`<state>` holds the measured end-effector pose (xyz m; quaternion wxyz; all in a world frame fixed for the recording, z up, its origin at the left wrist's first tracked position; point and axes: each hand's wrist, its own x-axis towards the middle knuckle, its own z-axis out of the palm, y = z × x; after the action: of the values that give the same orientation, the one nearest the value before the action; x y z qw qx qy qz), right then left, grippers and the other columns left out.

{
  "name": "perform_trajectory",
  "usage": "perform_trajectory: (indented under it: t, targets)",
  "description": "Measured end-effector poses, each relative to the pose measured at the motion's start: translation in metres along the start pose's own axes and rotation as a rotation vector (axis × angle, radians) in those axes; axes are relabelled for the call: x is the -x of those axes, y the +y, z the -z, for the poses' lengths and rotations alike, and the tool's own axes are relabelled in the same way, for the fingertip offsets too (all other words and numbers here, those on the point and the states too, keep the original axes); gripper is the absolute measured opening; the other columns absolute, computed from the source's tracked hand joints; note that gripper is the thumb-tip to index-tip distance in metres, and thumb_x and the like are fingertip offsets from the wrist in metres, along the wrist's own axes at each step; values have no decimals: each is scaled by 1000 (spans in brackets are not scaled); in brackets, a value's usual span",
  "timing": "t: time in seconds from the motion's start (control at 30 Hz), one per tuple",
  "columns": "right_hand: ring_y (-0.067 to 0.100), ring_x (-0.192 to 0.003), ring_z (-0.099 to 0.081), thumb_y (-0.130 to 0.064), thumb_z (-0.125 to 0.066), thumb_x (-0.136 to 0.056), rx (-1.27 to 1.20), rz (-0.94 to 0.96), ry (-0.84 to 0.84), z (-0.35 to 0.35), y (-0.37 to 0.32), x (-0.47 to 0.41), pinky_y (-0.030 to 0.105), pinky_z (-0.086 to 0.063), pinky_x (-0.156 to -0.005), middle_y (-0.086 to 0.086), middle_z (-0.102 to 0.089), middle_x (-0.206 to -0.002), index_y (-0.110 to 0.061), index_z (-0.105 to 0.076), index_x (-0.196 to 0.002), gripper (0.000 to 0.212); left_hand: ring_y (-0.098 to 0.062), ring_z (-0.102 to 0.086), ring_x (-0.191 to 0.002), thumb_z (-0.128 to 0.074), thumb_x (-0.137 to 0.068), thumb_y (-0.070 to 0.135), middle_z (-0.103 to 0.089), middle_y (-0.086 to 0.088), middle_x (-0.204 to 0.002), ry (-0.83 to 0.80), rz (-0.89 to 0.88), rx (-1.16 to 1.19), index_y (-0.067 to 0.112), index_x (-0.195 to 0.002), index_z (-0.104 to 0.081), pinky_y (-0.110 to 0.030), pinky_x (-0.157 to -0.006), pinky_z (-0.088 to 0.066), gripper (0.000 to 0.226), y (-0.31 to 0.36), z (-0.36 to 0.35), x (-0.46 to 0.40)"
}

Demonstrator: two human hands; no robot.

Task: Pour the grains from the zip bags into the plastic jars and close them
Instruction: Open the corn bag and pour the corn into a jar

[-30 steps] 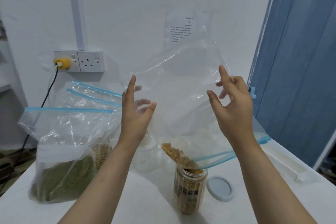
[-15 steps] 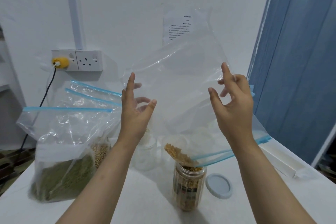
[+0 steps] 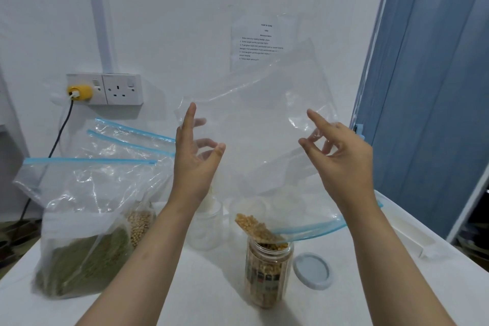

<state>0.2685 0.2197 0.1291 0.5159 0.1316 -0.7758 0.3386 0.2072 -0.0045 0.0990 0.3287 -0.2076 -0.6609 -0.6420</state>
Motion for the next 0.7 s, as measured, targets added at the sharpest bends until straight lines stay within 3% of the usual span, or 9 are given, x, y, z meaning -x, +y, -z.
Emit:
perform_trajectory:
  t: [0.23, 0.7]
  targets:
    - [-3, -72, -50, -21, -71, -90, 1, -2, 20, -1, -2, 1, 1, -41, -74, -7, -62, -89, -24, -52, -139, 52, 8, -56, -85, -66, -90, -1, -43, 18, -124, -7, 2, 7, 44, -146, -25, -5, -73, -46, 82, 2, 0, -2]
    - [-7, -79, -49, -16, -68, -92, -38, -42, 53, 2, 1, 2, 4, -41, -75, -3, -60, -89, -16, -52, -142, 53, 1, -57, -88, -67, -90, 2, -44, 16, -125, -21, -34, -7, 42, -149, -25, -7, -76, -47, 83, 7, -6, -5]
